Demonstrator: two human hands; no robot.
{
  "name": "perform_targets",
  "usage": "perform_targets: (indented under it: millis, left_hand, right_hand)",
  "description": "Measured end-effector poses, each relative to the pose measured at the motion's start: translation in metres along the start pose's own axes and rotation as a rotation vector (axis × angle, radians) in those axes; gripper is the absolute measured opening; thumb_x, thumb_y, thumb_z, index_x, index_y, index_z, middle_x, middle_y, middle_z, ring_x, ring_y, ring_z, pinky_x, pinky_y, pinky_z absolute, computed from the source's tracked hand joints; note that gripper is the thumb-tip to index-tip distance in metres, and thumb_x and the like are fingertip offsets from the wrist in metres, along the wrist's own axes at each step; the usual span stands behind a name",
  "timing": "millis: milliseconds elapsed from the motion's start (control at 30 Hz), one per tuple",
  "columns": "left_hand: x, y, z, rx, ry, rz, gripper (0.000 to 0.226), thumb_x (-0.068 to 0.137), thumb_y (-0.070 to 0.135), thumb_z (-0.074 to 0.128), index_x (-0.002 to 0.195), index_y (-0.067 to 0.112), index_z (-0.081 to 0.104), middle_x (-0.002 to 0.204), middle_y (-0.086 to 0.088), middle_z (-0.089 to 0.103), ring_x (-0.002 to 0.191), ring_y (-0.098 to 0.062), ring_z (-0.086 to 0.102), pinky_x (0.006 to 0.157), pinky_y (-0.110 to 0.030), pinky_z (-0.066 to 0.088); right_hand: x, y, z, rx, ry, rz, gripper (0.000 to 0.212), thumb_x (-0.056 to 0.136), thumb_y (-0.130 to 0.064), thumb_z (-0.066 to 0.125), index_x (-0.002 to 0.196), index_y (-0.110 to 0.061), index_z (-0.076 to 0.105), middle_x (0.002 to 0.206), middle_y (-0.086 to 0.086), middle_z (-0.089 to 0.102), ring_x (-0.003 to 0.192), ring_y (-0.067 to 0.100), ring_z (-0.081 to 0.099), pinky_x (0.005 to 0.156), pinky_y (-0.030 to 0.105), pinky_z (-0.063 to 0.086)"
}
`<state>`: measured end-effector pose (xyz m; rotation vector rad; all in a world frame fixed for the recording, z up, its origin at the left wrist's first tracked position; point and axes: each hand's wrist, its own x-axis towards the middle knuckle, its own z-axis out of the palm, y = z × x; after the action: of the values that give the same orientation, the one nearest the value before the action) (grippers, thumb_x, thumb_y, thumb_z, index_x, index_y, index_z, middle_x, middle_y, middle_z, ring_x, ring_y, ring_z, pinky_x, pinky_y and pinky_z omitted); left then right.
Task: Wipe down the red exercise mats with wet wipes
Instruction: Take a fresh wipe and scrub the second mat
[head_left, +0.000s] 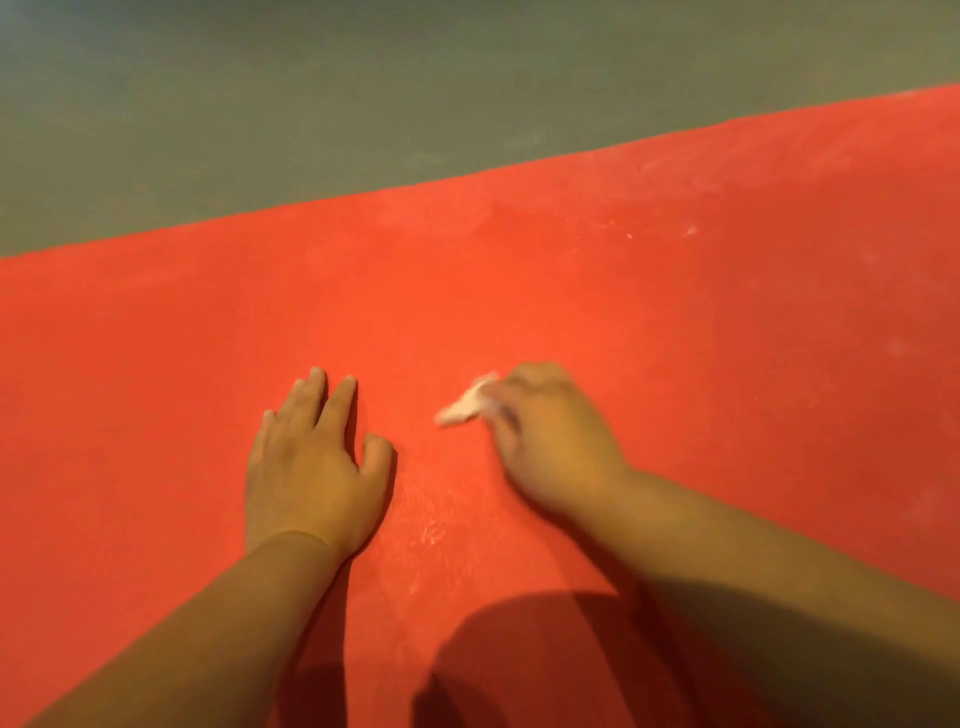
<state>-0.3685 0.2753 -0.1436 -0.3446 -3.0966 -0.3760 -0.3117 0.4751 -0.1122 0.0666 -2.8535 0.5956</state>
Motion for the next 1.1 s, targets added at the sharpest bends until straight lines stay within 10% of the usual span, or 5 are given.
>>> perform_targets:
  millis: [133,367,767,1000,1100]
  left_hand:
    - [0.001,-0.001,-0.001,-0.007,-0.004,0.002,0.071,0.079,0.048,0.031,0.145,0.023,0.038,0.157,-0.004,0.025,0.144,-0.020,0.021,0.119,-0.039,0.012]
    - [0.004,0.000,-0.001,-0.016,0.009,-0.006,0.070,0.079,0.047,0.031,0.144,0.025,0.040,0.156,-0.002,0.026,0.144,-0.017,0.020,0.119,-0.038,0.012]
    - [0.007,-0.003,-0.006,-0.048,0.040,-0.079,0.069,0.080,0.045,0.029,0.144,0.023,0.042,0.155,0.001,0.028,0.144,-0.013,0.022,0.118,-0.036,0.015]
    - [0.008,0.000,-0.009,-0.057,0.048,-0.119,0.063,0.081,0.035,0.035,0.138,0.012,0.050,0.149,-0.008,0.040,0.137,-0.027,0.036,0.115,-0.044,0.023]
    - [0.018,0.009,-0.014,-0.001,0.072,-0.180,0.059,0.080,0.034,0.037,0.130,0.010,0.057,0.134,-0.016,0.052,0.120,-0.037,0.046,0.105,-0.051,0.034]
  right_hand:
    - [-0.001,0.016,-0.004,-0.099,-0.209,-0.257,0.022,0.091,-0.024,0.053,0.107,-0.027,0.068,0.090,0.000,0.062,0.088,0.023,0.053,0.077,0.038,0.047]
    - [0.039,0.115,-0.033,-0.364,0.071,0.423,0.026,0.088,-0.015,0.051,0.106,-0.010,0.070,0.097,0.018,0.063,0.095,0.036,0.052,0.086,0.039,0.034]
    - [0.056,0.032,0.019,0.065,-0.184,-0.363,0.018,0.084,-0.028,0.057,0.098,-0.026,0.069,0.085,-0.004,0.058,0.088,0.022,0.052,0.072,0.035,0.046]
    - [0.156,0.130,-0.008,-0.158,0.075,0.254,0.029,0.090,-0.018,0.049,0.112,-0.016,0.067,0.109,0.015,0.063,0.103,0.035,0.053,0.092,0.038,0.036]
    - [0.123,0.072,0.003,-0.042,-0.038,0.083,0.017,0.078,-0.002,0.062,0.092,-0.006,0.071,0.089,0.020,0.065,0.085,0.037,0.061,0.078,0.040,0.046]
